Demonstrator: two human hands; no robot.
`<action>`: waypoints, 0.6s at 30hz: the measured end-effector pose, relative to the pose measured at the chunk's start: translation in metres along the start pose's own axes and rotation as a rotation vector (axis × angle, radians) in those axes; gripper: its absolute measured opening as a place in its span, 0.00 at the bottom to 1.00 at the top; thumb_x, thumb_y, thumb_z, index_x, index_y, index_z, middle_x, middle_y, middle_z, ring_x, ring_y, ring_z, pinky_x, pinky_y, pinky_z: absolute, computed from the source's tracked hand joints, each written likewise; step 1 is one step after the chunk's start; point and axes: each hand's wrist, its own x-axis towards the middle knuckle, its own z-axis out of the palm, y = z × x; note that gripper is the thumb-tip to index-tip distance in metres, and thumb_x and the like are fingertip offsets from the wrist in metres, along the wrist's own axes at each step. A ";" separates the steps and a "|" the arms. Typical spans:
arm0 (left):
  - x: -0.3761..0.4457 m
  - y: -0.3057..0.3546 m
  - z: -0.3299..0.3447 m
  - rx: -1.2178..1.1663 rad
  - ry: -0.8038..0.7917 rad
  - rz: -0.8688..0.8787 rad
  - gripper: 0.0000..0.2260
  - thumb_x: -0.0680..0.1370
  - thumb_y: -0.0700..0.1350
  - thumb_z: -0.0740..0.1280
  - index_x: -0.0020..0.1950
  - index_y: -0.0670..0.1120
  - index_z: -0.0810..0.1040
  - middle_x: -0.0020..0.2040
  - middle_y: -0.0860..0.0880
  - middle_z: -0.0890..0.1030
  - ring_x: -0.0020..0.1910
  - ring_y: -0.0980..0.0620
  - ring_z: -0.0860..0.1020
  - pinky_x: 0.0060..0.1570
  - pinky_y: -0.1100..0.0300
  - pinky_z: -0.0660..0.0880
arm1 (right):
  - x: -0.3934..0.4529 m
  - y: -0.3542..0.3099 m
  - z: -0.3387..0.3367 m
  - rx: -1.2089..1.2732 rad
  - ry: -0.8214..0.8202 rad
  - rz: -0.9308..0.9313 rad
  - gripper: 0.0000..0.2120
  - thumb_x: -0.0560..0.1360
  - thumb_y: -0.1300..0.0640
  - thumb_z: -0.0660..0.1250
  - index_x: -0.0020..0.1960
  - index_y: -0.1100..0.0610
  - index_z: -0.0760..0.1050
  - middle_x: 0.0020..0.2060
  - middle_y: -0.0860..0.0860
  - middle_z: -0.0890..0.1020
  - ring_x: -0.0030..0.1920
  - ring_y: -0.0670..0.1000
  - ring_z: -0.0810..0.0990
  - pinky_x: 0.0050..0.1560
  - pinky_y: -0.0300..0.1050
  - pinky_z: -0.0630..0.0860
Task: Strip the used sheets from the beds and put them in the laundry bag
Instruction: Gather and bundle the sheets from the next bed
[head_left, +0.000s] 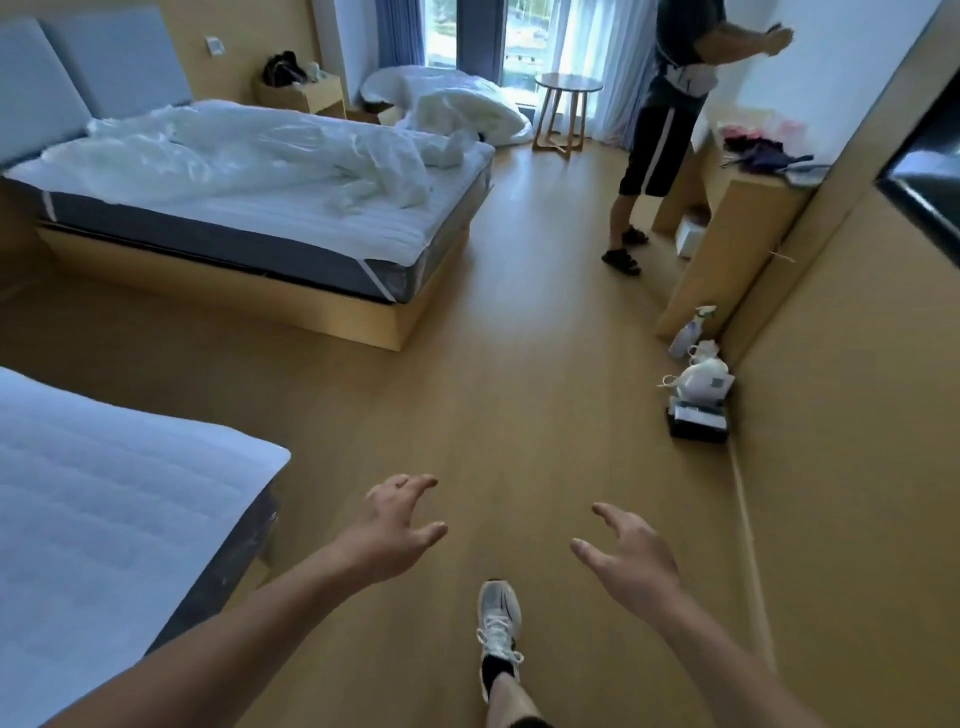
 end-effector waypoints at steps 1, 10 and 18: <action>0.028 -0.001 -0.009 0.007 0.002 -0.019 0.30 0.80 0.56 0.70 0.79 0.52 0.66 0.76 0.48 0.69 0.75 0.49 0.67 0.73 0.56 0.65 | 0.037 -0.011 -0.004 0.009 -0.014 -0.023 0.31 0.78 0.43 0.72 0.77 0.51 0.70 0.71 0.51 0.76 0.70 0.52 0.74 0.68 0.45 0.72; 0.247 -0.005 -0.155 -0.017 0.166 -0.237 0.29 0.80 0.55 0.69 0.79 0.51 0.67 0.76 0.47 0.70 0.75 0.48 0.67 0.71 0.58 0.64 | 0.318 -0.153 -0.073 0.031 -0.120 -0.194 0.30 0.78 0.45 0.72 0.77 0.51 0.70 0.70 0.53 0.76 0.69 0.53 0.76 0.68 0.43 0.71; 0.472 -0.033 -0.222 -0.074 0.151 -0.243 0.30 0.79 0.57 0.69 0.79 0.53 0.66 0.76 0.49 0.69 0.75 0.49 0.67 0.73 0.54 0.66 | 0.540 -0.233 -0.081 0.005 -0.161 -0.230 0.32 0.77 0.44 0.72 0.77 0.50 0.69 0.71 0.52 0.75 0.71 0.51 0.73 0.70 0.46 0.70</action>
